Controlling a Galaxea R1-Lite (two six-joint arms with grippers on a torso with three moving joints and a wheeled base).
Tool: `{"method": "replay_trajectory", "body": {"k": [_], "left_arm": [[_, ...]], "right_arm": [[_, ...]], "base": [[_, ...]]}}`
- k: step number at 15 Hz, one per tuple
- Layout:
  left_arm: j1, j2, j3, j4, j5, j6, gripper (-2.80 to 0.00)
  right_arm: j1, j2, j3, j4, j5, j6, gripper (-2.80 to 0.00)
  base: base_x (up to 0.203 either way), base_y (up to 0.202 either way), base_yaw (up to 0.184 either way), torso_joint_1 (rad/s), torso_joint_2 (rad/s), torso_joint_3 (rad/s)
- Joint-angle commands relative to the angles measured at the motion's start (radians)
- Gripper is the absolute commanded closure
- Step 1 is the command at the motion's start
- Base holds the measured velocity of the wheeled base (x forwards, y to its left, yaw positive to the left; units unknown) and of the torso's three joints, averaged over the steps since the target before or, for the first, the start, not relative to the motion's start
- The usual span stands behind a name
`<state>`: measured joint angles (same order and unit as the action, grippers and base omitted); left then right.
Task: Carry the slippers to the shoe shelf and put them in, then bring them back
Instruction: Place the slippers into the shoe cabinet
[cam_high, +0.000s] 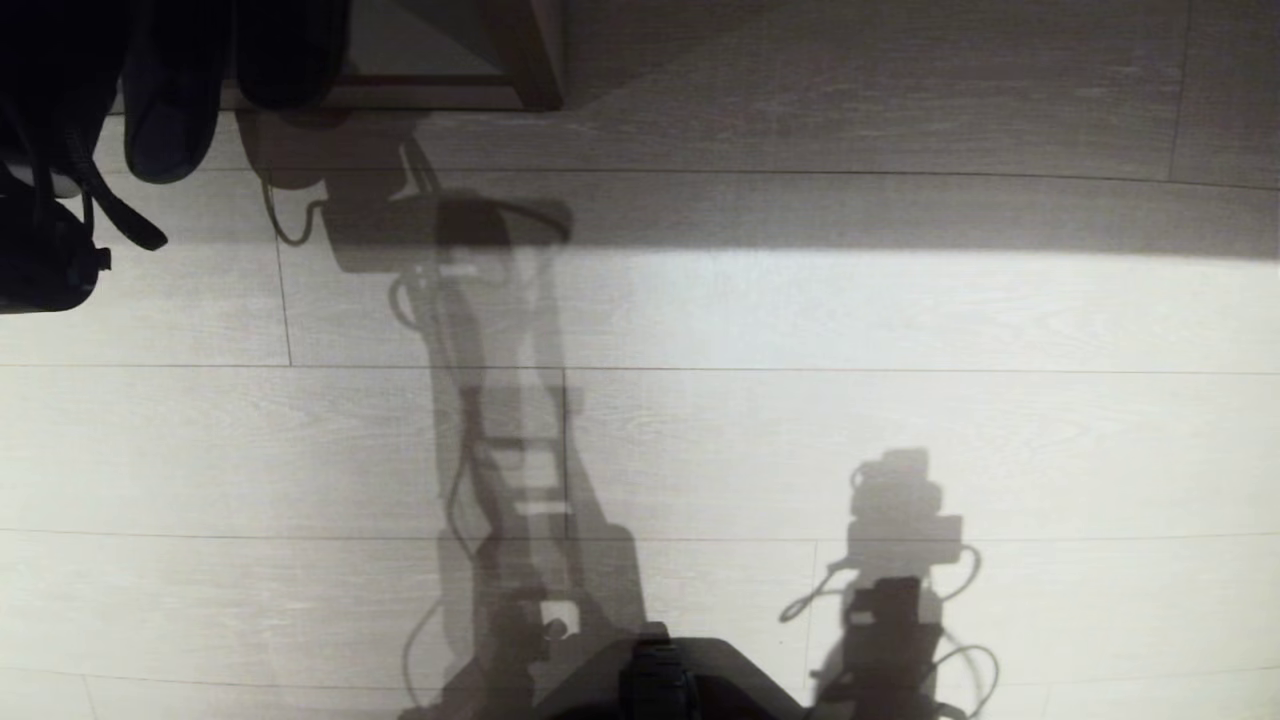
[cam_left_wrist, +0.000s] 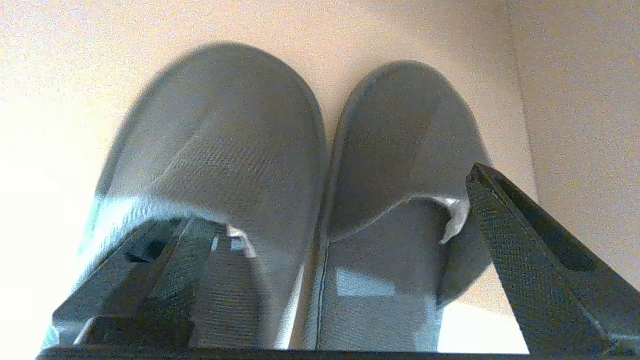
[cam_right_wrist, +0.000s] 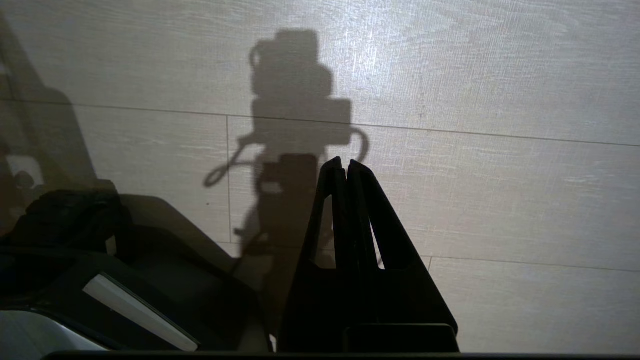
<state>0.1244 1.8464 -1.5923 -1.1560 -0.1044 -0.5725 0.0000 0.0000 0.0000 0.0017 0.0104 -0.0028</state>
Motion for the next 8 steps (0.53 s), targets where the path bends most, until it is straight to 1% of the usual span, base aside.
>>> {"method": "replay_trajectory", "body": {"k": [1, 5, 6, 7, 8], "left_arm": [[0.021, -0.053, 0.031, -0.008, -0.001, -0.025, -2.80], [0.000, -0.027, 0.017, -0.019, 0.008, -0.057, -2.80], [-0.008, -0.021, 0.006, -0.036, 0.036, -0.092, -2.80], [-0.011, -0.019, 0.003, -0.060, 0.061, -0.101, -2.80], [-0.011, -0.018, 0.003, -0.071, 0.070, -0.105, -2.80]], "right_arm": [[0.001, -0.002, 0.000, 0.000, 0.002, 0.000, 0.00], [0.000, -0.002, 0.000, 0.000, 0.002, 0.000, 0.00], [0.001, -0.002, 0.000, 0.000, 0.000, 0.000, 0.00], [0.000, -0.002, 0.000, 0.000, 0.002, 0.000, 0.00], [0.000, -0.002, 0.000, 0.000, 0.001, 0.000, 0.00]], "base": [[0.000, 0.000, 0.000, 0.000, 0.00, 0.000], [0.000, 0.000, 0.000, 0.000, 0.00, 0.000], [0.000, 0.000, 0.000, 0.000, 0.00, 0.000], [0.000, 0.000, 0.000, 0.000, 0.00, 0.000], [0.000, 0.000, 0.000, 0.000, 0.00, 0.000]]}}
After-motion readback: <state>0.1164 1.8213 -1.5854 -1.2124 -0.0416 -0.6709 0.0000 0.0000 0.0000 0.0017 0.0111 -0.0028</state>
